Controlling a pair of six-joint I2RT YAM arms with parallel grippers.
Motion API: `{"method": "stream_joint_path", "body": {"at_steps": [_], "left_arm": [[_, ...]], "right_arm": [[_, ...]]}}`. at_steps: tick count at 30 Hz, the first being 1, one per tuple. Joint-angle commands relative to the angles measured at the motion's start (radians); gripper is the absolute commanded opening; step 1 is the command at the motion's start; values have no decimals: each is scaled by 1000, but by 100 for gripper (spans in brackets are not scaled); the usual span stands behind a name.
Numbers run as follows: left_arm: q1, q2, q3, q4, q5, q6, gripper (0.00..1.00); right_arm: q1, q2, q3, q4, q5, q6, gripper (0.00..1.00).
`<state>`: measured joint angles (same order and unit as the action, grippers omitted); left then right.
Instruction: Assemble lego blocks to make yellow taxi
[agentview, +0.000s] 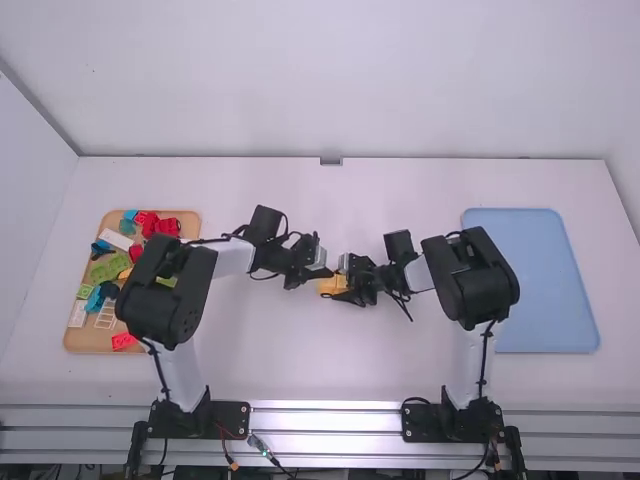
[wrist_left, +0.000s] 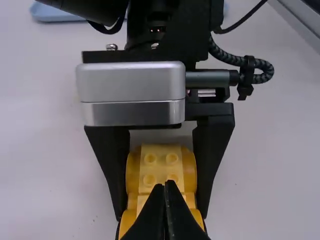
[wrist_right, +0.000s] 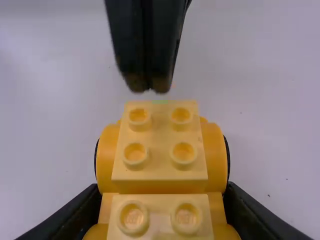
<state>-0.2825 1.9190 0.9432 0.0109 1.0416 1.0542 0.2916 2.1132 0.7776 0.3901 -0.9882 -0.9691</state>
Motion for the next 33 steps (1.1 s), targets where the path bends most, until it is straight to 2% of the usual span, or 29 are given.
{"method": "stream_joint_path", "body": {"at_steps": [1,9,14,18,26,33], "left_arm": [[-15,27,-20,-2,-34,-18,2],[-10,49,-96,58,-74,-22,2],[-20,74,-152,262,-123,-206,2],[-18,76,-169,322,-68,-210,2],[-6,48,-153,277,69,-212,2],[4,-20,-145,258,32,-209,2]], "right_arm": [[5,15,-5,-4,17,0,47],[5,15,-5,-2,16,0,47],[5,15,-5,-2,17,0,47],[5,15,-5,-2,16,0,47],[5,15,-5,-2,17,0,47],[5,15,-5,-4,17,0,47]]}}
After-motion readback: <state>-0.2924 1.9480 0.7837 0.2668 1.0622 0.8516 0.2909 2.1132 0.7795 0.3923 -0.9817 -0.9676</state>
